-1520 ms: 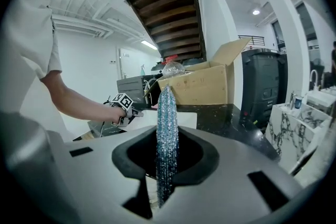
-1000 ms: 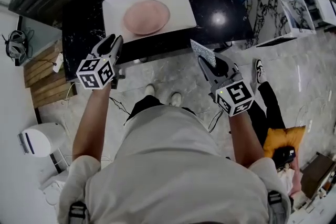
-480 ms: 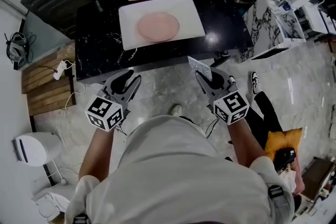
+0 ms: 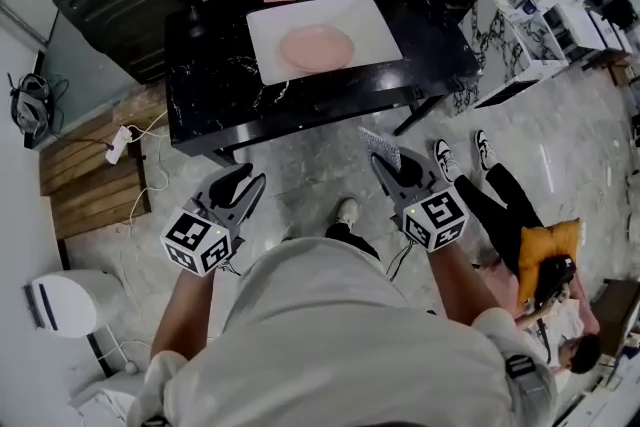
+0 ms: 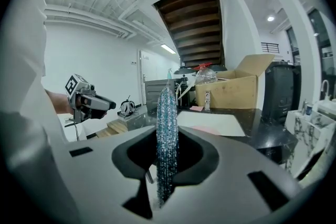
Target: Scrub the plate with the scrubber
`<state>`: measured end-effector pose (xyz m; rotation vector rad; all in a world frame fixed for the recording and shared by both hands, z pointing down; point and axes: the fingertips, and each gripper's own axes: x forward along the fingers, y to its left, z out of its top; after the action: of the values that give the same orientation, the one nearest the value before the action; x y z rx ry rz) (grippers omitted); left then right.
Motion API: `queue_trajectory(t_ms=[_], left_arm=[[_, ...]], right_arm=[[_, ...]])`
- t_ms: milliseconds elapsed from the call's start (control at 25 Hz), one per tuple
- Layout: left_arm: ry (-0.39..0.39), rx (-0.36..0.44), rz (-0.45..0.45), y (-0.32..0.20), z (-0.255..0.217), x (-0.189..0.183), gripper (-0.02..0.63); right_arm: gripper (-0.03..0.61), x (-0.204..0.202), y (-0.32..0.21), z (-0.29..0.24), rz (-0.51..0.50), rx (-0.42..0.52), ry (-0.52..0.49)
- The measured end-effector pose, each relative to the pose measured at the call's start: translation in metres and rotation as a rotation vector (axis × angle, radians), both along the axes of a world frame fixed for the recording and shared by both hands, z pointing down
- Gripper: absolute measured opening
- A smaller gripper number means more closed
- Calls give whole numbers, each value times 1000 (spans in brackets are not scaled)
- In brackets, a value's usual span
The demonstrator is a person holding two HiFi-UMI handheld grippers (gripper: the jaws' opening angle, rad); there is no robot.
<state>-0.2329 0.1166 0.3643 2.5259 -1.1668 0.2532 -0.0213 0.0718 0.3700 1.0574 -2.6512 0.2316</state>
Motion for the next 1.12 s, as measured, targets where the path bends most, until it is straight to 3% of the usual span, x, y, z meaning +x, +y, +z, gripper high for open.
queue_trajectory(t_ms=[480,640,1120], left_arm=[[60,43,108,63,-8,-17,94],[67,52,143,80,-10,-16,-5],[47,42,184,106,-12,-23,-5]], right_arm=[[78,-36,87,-5,55,35,33],[78,-43,104,-10,60,44,34],[78,-64,133,-15,30,34,20]])
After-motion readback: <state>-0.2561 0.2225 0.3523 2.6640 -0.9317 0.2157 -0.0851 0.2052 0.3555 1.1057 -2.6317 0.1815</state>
